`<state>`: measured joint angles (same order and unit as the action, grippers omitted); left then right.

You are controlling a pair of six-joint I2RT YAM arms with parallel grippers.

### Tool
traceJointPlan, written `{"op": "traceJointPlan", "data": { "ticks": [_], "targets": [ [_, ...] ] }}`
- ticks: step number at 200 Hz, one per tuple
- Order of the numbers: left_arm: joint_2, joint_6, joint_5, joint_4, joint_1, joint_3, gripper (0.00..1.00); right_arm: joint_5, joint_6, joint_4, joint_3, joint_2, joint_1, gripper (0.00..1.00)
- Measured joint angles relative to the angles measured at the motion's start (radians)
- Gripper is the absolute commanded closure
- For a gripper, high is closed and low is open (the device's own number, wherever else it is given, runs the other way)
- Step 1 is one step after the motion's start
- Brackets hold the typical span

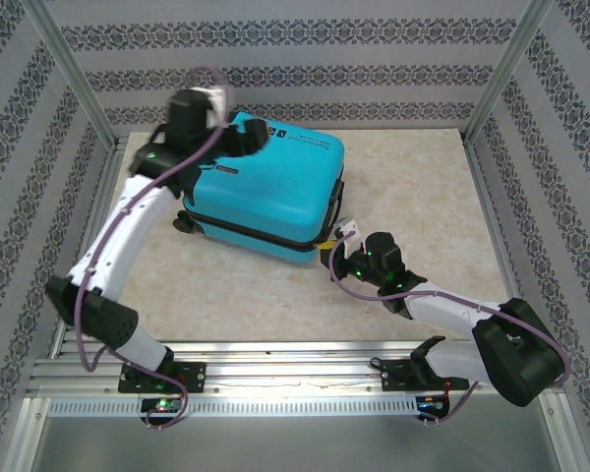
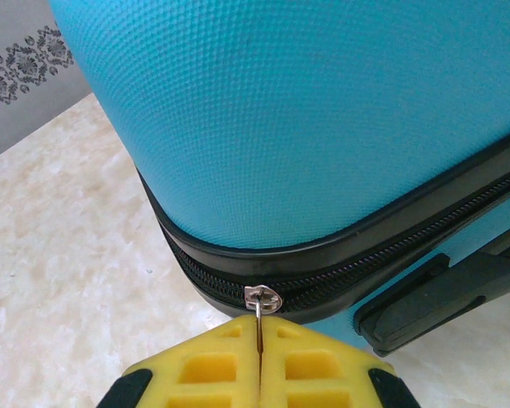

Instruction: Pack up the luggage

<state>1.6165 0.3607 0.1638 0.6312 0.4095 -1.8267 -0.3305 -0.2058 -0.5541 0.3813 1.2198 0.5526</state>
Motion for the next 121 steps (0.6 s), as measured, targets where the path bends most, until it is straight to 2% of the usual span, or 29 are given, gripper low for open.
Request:
{"op": "traceJointPlan", "data": {
  "ticks": [28,56,73,121],
  "targets": [
    [0.222,-0.13,-0.248,0.227,0.238,-0.197,0.12,0.0,-0.004,0.0,0.0,0.0,0.0,1.0],
    [0.422,-0.206,-0.406,0.441,0.385,-0.37,0.08,0.0,-0.005,0.0,0.0,0.0,0.0,1.0],
    [0.493,-0.236,-0.468,0.53,0.428,-0.442,0.04,0.0,-0.01,0.002,-0.003,0.0,0.0,1.0],
    [0.529,-0.257,-0.533,0.657,0.442,-0.533,0.03,-0.001,-0.012,-0.007,-0.006,0.0,0.0,1.0]
  ]
}}
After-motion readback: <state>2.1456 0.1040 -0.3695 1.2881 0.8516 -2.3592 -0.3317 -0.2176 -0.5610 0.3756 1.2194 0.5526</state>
